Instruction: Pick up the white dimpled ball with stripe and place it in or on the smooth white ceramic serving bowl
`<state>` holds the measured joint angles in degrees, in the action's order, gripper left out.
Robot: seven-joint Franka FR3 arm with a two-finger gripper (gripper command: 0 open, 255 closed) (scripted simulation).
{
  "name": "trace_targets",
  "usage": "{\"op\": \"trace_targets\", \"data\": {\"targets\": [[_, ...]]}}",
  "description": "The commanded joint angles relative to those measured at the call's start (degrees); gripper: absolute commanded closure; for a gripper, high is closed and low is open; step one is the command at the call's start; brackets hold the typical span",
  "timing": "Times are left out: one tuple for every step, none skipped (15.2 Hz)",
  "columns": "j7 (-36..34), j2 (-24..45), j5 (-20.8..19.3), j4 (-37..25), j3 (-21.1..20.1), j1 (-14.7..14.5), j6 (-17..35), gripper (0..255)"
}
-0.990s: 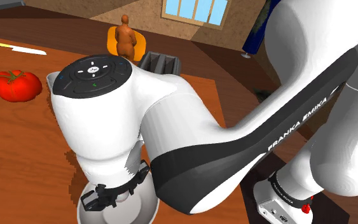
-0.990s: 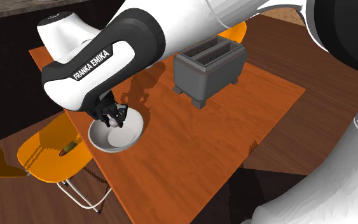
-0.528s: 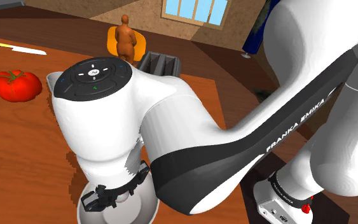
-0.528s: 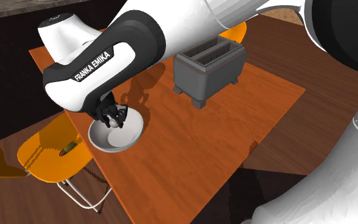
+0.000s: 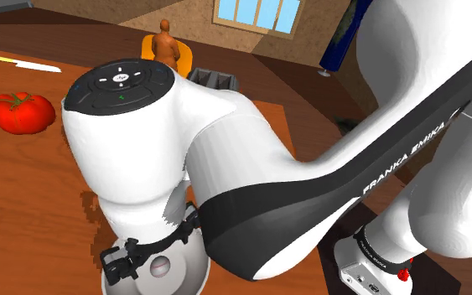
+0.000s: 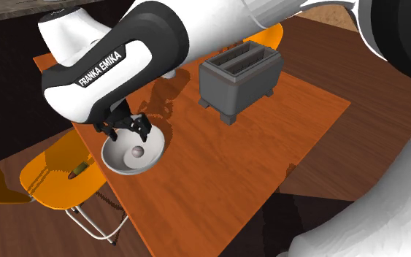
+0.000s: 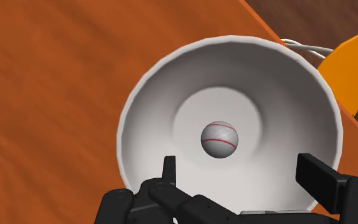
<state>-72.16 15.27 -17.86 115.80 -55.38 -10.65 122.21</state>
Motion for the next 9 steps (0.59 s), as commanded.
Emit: {"op": "trace_targets", "data": {"targets": [[1.6,-2.2,2.5,-2.0,-1.3,1.0,-3.1,0],[2.3,-3.0,3.4,-2.8,-1.7,1.4,-4.4,0],[2.3,-3.0,3.4,-2.8,-1.7,1.4,-4.4,0],[2.3,-3.0,3.4,-2.8,-1.7,1.4,-4.4,0],[2.3,-3.0,3.4,-2.8,-1.7,1.4,-4.4,0],[2.3,-3.0,3.4,-2.8,-1.7,1.4,-4.4,0],[2.3,-3.0,3.4,-2.8,-1.7,1.4,-4.4,0],[2.3,-3.0,3.4,-2.8,-1.7,1.4,-4.4,0],[2.3,-3.0,3.4,-2.8,-1.7,1.4,-4.4,0]]}}
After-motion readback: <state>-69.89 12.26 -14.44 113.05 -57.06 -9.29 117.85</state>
